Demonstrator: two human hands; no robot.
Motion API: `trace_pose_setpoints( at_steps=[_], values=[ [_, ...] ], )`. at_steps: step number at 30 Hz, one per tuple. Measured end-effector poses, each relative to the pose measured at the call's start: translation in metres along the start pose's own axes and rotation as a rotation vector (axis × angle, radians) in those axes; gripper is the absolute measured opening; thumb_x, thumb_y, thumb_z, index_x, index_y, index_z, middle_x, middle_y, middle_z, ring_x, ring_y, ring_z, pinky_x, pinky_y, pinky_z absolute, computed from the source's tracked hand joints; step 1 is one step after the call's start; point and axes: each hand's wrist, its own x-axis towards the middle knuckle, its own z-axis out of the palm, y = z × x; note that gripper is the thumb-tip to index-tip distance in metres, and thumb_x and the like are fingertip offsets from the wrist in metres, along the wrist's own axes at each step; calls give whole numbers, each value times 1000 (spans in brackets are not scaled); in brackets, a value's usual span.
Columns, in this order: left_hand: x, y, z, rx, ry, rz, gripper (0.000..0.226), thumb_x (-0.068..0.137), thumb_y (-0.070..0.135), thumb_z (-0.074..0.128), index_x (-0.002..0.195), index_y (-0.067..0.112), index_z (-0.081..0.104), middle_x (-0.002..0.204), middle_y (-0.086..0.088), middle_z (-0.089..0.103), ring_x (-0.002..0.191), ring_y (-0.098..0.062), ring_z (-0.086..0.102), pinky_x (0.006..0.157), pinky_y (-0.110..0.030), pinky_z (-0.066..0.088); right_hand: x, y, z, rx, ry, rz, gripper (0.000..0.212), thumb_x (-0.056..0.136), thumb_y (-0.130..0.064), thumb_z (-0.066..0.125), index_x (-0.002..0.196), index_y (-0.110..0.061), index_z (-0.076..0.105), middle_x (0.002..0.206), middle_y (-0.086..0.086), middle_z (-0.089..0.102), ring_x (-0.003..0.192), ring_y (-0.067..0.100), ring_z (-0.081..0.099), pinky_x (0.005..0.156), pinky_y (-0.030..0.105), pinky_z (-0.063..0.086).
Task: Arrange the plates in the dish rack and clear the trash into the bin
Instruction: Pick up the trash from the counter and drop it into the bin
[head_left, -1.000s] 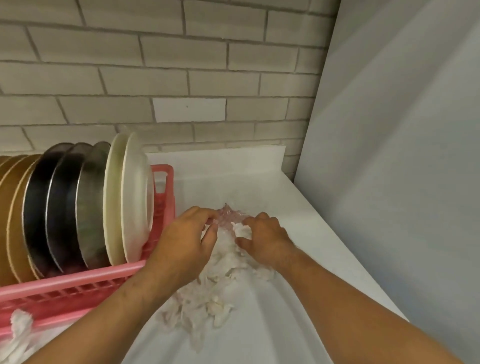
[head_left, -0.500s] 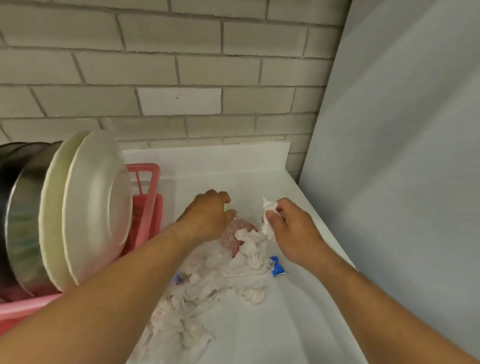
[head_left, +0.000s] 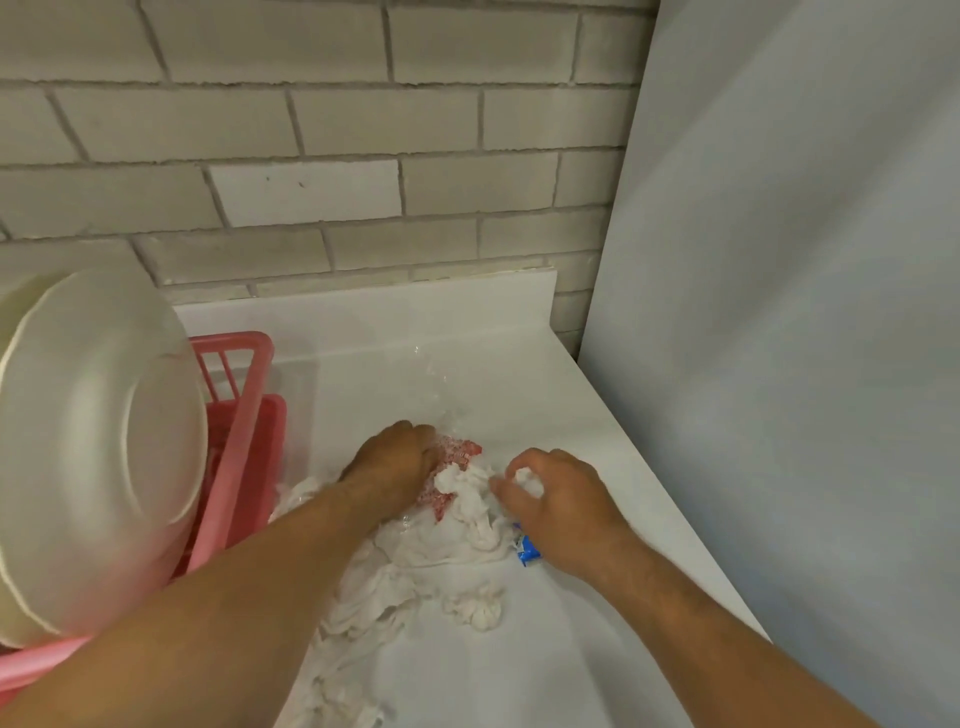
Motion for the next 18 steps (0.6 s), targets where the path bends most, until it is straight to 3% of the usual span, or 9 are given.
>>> trace_pose_setpoints(
  at_steps=[3, 5, 8, 11, 14, 18],
  values=[
    [3, 5, -12, 31, 58, -8, 25, 98, 33, 41, 96, 15, 58, 87, -1, 49, 88, -22, 55, 70, -29, 41, 4, -5, 10, -142, -115, -32, 56, 81, -61, 60, 132, -40, 51, 115, -4, 56, 108, 16, 54, 90, 25, 43],
    [6, 10, -28, 31, 147, -3, 24, 93, 40, 51, 88, 18, 58, 80, 4, 48, 80, -17, 51, 67, -29, 38, 6, -7, 14, -202, -166, -40, 52, 85, -57, 57, 134, -40, 50, 117, -3, 57, 111, 19, 55, 88, 27, 43],
    [7, 17, -56, -3, 204, -1, 26, 88, 45, 59, 84, 20, 57, 80, 7, 43, 79, -15, 48, 66, -27, 36, 6, -3, 19, -253, -179, -76, 24, 93, -43, 50, 109, -32, 66, 101, -2, 54, 103, 23, 58, 75, 25, 40],
    [4, 22, -77, -14, 263, 14, 29, 93, 47, 51, 86, 19, 56, 91, 2, 45, 81, -14, 48, 67, -26, 37, 8, 2, 18, -238, -150, -74, 20, 91, -38, 49, 94, -27, 65, 94, -3, 54, 90, 20, 57, 71, 25, 39],
    [-2, 26, -94, -117, 408, 40, 25, 92, 30, 56, 72, 15, 50, 92, 2, 42, 78, -14, 48, 63, -22, 35, 13, 2, 14, -179, -74, -53, 14, 86, -35, 54, 82, -23, 60, 87, -2, 59, 82, 20, 57, 71, 29, 48],
    [-10, 34, -115, -229, 508, 1, 18, 86, 13, 54, 70, 17, 47, 87, 4, 58, 76, -19, 57, 64, -28, 49, 16, 2, 10, -22, -35, 1, 9, 81, -32, 61, 80, -24, 58, 82, -3, 63, 77, 19, 60, 67, 30, 50]
  ],
)
